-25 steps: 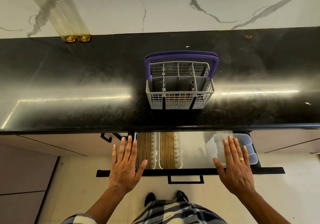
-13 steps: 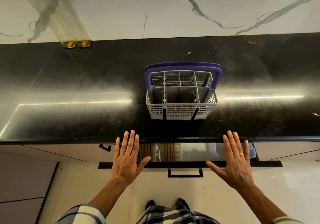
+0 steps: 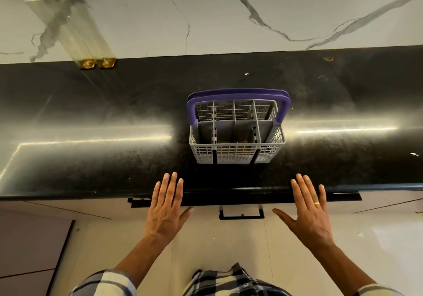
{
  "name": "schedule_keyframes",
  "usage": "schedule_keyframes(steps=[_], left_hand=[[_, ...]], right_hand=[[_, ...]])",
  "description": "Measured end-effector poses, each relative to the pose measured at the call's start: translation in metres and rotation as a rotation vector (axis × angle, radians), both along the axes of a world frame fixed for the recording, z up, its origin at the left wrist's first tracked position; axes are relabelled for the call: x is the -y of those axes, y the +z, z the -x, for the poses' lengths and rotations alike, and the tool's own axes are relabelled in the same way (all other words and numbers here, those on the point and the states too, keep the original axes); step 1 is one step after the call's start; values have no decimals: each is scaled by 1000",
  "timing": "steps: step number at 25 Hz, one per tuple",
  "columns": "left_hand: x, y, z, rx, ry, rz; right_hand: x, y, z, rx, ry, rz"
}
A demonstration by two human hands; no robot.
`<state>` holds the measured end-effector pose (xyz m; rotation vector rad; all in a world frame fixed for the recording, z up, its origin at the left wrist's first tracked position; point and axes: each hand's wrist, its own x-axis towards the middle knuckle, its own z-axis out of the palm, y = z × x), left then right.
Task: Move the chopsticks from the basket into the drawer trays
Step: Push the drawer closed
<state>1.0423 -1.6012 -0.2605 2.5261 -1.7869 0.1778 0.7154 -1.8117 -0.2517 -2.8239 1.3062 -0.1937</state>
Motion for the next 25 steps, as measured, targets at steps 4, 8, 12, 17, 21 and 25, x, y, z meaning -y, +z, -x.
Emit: schedule_keyframes(steps=[4,8,12,17,21,25], left_hand=[[0,-3,-1,15,17,7],[2,-4,-1,-6,35,26],[9,-2,9,-29,103,75],[13,-2,11,-45,144,116],[21,-2,14,-65,181,196],[29,5,16,-106,242,176]], right_hand=[[-3,-2,-7,43,-53,29],[-4,-3,-10,71,-81,47],[-6,-3,-18,108,-123,62],[-3,-4,-20,133,-134,63],[2,-3,-24,129,-141,65],[6,-3,-27,128,-154,60]])
